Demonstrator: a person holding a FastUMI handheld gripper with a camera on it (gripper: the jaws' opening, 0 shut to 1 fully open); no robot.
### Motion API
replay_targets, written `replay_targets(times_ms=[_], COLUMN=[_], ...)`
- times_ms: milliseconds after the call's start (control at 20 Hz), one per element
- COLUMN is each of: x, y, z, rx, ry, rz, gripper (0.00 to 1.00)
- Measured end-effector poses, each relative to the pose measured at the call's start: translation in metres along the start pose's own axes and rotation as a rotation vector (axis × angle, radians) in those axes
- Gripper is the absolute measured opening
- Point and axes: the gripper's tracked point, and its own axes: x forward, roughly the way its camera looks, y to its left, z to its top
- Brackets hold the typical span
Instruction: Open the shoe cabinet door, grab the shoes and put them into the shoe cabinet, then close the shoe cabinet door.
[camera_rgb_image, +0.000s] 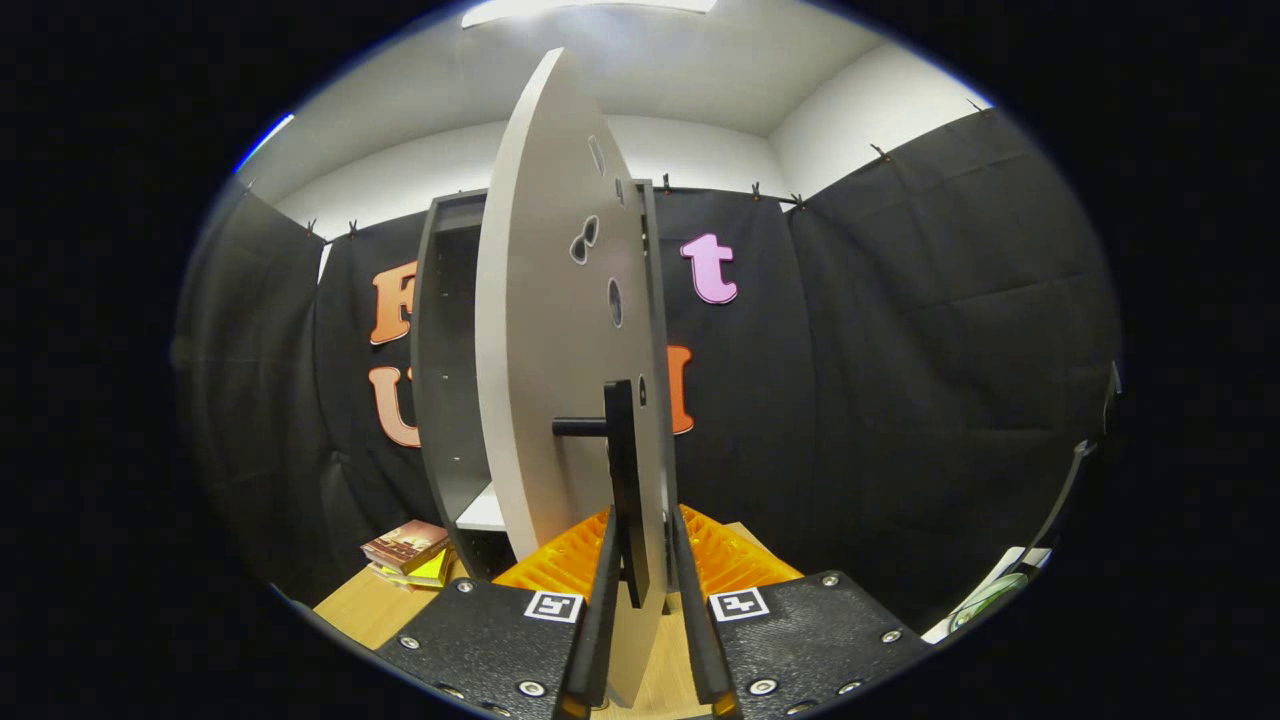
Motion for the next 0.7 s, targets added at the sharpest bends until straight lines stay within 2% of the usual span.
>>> replay_targets(times_ms=[200,350,700], x=[0.003,0.004,0.004], y=[-0.025,-0.042,-0.062], z=[0.000,0.001,0.000], rx=[0.003,0.011,-0.002], ry=[-0.004,-0.006,0.002], rz=[-0.037,-0.057,-0.050], gripper=[0.33,0.26,0.29])
